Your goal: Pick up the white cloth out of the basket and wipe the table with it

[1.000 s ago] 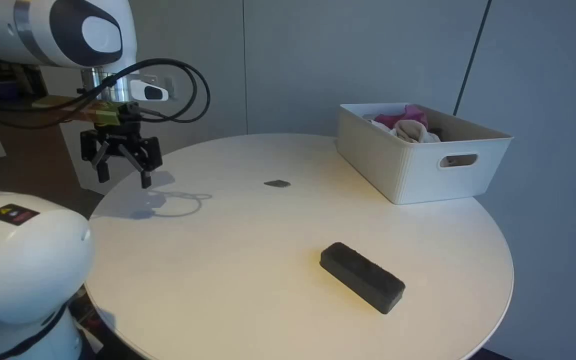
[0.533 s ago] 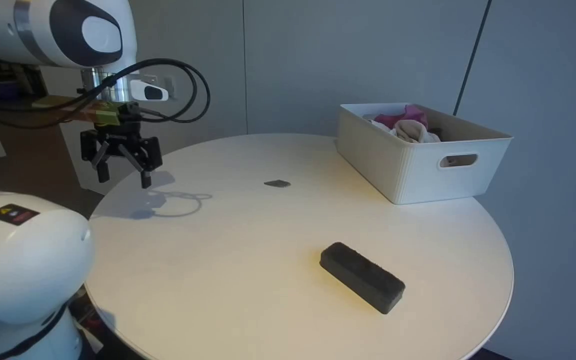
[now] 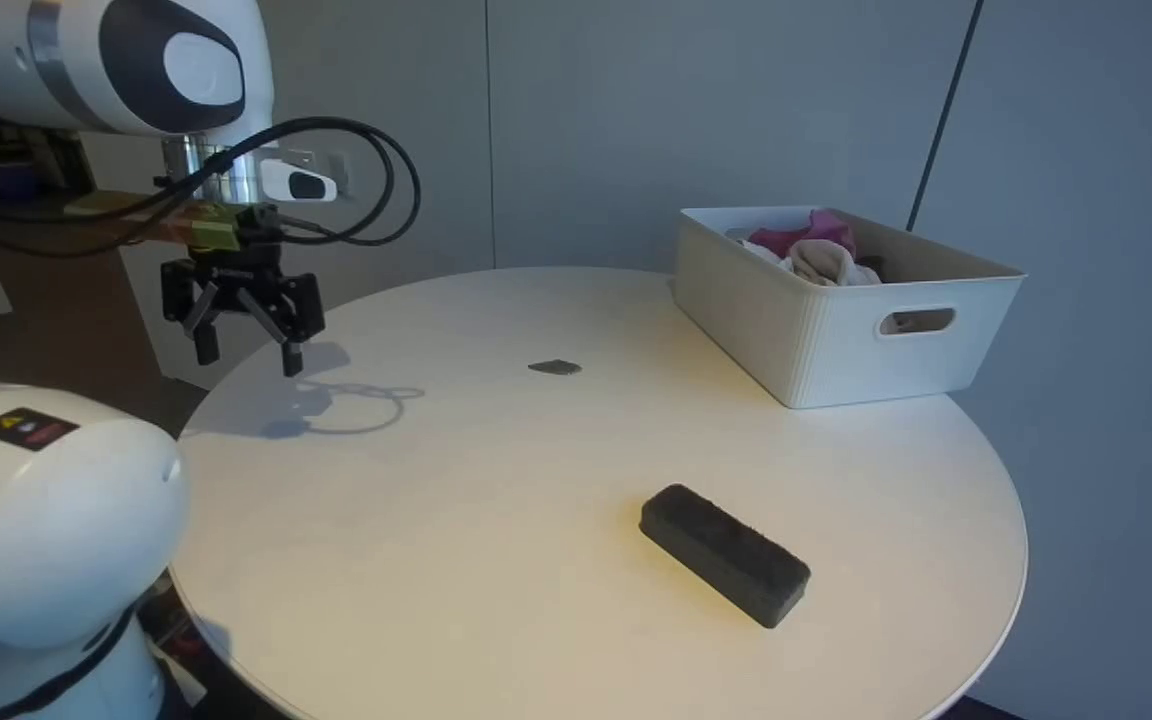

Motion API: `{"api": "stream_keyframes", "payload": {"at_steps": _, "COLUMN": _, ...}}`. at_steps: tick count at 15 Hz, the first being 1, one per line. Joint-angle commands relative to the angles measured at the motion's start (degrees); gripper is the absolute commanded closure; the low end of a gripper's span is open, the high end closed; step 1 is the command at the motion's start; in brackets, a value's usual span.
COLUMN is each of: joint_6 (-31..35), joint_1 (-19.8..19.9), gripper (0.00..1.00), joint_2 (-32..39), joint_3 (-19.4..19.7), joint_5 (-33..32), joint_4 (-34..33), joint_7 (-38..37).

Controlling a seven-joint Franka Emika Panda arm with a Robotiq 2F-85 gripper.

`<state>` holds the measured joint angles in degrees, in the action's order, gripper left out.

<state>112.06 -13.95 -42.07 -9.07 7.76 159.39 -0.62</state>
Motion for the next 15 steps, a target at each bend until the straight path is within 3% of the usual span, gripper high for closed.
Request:
{"api": "stream_keyframes", "payload": {"at_steps": 1, "joint_6": 1.59, "joint_1": 2.17, "gripper": 0.00, "joint_2": 1.93, "joint_3": 0.55, "joint_5": -1.02, "joint_4": -3.16, "joint_7": -0.60}}
{"api": "stream_keyframes", "payload": {"at_steps": 8, "joint_6": 8.78, "joint_1": 14.61, "gripper": 0.00, "joint_2": 7.94, "joint_3": 5.23, "joint_5": -10.23, "joint_4": -20.43, "joint_7": -3.37}}
{"api": "stream_keyframes", "payload": {"at_steps": 15, "joint_6": 16.38, "joint_1": 23.86, "gripper": 0.00, "joint_2": 24.13, "joint_3": 5.21, "joint_5": -18.74, "joint_4": -42.11, "joint_7": -11.91}}
